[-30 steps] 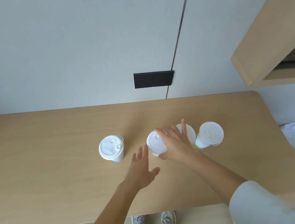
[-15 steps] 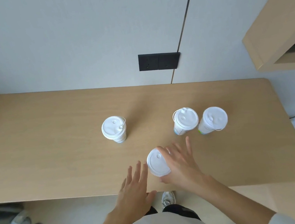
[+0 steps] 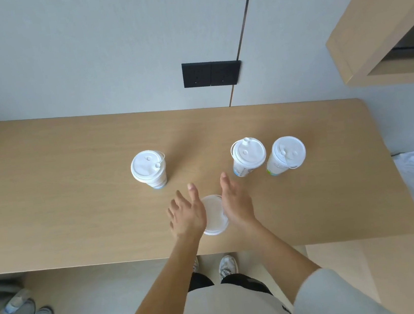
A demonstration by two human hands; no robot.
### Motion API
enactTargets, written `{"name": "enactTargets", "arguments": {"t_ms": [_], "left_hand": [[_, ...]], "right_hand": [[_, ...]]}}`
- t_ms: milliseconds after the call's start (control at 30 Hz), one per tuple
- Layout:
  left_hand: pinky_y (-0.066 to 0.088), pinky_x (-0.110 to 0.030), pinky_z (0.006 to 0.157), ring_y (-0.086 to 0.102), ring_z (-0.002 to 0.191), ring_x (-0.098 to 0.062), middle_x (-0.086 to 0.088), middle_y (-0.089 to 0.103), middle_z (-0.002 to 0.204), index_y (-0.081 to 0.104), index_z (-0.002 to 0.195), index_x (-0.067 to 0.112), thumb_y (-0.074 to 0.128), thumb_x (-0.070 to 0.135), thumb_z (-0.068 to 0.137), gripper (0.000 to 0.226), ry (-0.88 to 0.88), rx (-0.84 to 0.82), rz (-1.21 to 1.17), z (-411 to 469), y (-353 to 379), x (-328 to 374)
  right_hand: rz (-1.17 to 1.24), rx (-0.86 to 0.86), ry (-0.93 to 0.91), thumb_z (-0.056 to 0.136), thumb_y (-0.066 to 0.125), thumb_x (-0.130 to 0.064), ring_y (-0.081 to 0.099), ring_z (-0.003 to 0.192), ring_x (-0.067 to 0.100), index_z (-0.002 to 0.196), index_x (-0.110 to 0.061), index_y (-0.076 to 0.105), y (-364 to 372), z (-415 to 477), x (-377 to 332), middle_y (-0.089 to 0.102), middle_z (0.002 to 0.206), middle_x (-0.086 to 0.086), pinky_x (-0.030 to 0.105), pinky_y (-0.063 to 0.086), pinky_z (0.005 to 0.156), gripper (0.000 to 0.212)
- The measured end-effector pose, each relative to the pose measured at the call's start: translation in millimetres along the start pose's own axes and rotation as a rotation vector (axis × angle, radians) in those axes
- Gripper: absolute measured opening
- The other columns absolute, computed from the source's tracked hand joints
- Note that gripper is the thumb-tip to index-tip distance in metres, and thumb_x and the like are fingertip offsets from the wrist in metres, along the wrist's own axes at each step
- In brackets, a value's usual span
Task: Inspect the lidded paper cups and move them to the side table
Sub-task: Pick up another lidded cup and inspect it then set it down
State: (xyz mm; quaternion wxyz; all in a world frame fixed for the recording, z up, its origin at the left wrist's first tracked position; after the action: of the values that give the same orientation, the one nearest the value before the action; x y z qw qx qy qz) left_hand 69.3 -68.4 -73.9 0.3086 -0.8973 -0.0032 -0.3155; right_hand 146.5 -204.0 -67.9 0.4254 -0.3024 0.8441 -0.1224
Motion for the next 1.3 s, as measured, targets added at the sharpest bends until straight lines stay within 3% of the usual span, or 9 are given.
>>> {"name": "enactTargets", "arguments": {"t_ms": [133, 433, 633, 733, 867, 1000, 1133, 1200, 1300], "left_hand": [[0.007, -0.058, 0.125, 0.009, 0.159, -0.031, -0.011, 0.021, 0.171, 0.015, 0.164, 0.024, 0.007, 0.07, 0.098, 0.081, -0.18, 0.143, 0.022, -6, 5, 0], [0.009, -0.063, 0.122, 0.02, 0.155, -0.029, -0.006, 0.035, 0.164, 0.019, 0.163, 0.034, 0.005, 0.06, 0.1, 0.069, -0.156, 0.251, 0.077, 2, 9, 0], [0.019, -0.061, 0.119, 0.027, 0.152, -0.026, -0.004, 0.042, 0.16, 0.024, 0.16, 0.036, 0.011, 0.053, 0.104, 0.06, -0.095, 0.253, 0.081, 6, 8, 5], [0.027, -0.054, 0.118, 0.029, 0.151, -0.028, -0.007, 0.044, 0.159, 0.028, 0.16, 0.029, 0.016, 0.047, 0.107, 0.057, 0.074, 0.23, 0.073, 9, 7, 18], [0.036, -0.05, 0.112, 0.04, 0.144, -0.027, -0.004, 0.057, 0.147, 0.039, 0.156, 0.021, 0.02, 0.048, 0.106, 0.06, 0.485, 0.126, 0.297, 14, 10, 62], [0.046, -0.052, 0.105, 0.054, 0.134, -0.028, -0.002, 0.068, 0.134, 0.058, 0.141, 0.015, 0.021, 0.055, 0.1, 0.069, 0.756, 0.169, 0.411, 5, 9, 81], [0.034, -0.048, 0.112, 0.048, 0.138, -0.028, -0.004, 0.061, 0.142, 0.054, 0.143, 0.018, 0.012, 0.059, 0.099, 0.074, 0.413, 0.286, 0.169, -3, -11, 55], [0.028, -0.05, 0.114, 0.045, 0.138, -0.032, -0.008, 0.057, 0.146, 0.048, 0.146, 0.019, 0.015, 0.059, 0.102, 0.068, 0.172, 0.291, 0.109, -4, -12, 28], [0.025, -0.052, 0.115, 0.042, 0.141, -0.033, -0.012, 0.053, 0.149, 0.042, 0.149, 0.019, 0.018, 0.064, 0.102, 0.069, -0.018, 0.209, 0.087, -2, -1, 2]], "right_hand": [[0.07, 0.127, 0.124, 0.096, 0.02, -0.076, 0.041, 0.144, 0.028, 0.136, -0.028, 0.058, 17, 4, 15, 0.055, 0.145, 0.002, 0.06, 0.021, 0.12, 0.074], [-0.155, 0.234, 0.092, 0.098, 0.022, -0.071, 0.043, 0.143, 0.032, 0.133, -0.018, 0.061, 18, 11, 17, 0.058, 0.14, 0.009, 0.062, 0.027, 0.118, 0.075], [-0.089, 0.273, 0.09, 0.108, 0.026, -0.054, 0.045, 0.142, 0.03, 0.125, -0.018, 0.066, 15, 6, 14, 0.062, 0.138, 0.006, 0.062, 0.019, 0.122, 0.056], [0.034, 0.283, 0.207, 0.108, 0.024, -0.052, 0.05, 0.137, 0.035, 0.134, -0.022, 0.061, 15, -2, 24, 0.062, 0.139, 0.007, 0.059, 0.025, 0.12, 0.054], [0.495, 0.226, 0.563, 0.104, 0.021, -0.066, 0.049, 0.138, 0.042, 0.153, -0.014, 0.043, 35, -17, 59, 0.054, 0.149, 0.019, 0.055, 0.033, 0.118, 0.075], [0.647, 0.142, 0.634, 0.101, 0.026, -0.071, 0.045, 0.143, 0.041, 0.16, -0.009, 0.032, 34, -22, 65, 0.045, 0.158, 0.021, 0.052, 0.032, 0.119, 0.086], [0.332, 0.232, 0.383, 0.094, 0.021, -0.079, 0.051, 0.134, 0.04, 0.148, -0.017, 0.049, 3, -8, 57, 0.054, 0.145, 0.018, 0.054, 0.04, 0.112, 0.087], [0.183, 0.251, 0.126, 0.087, 0.015, -0.08, 0.055, 0.125, 0.037, 0.113, -0.019, 0.063, -6, 1, 33, 0.065, 0.124, 0.012, 0.054, 0.044, 0.106, 0.082], [-0.027, 0.201, -0.104, 0.087, 0.013, -0.077, 0.06, 0.109, 0.036, 0.078, -0.025, 0.048, 4, 13, 2, 0.061, 0.089, 0.004, 0.053, 0.047, 0.096, 0.063]]}}
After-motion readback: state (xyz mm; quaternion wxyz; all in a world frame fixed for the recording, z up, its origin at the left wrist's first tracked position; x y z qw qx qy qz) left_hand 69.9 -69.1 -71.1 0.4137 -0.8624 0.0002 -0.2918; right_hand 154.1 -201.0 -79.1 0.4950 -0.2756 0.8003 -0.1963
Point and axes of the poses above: each hand's wrist, its own z-axis towards the middle knuckle, its own y-axis out of the palm, x = y × z, the point moved 7 cm from there along z, towards the middle knuckle
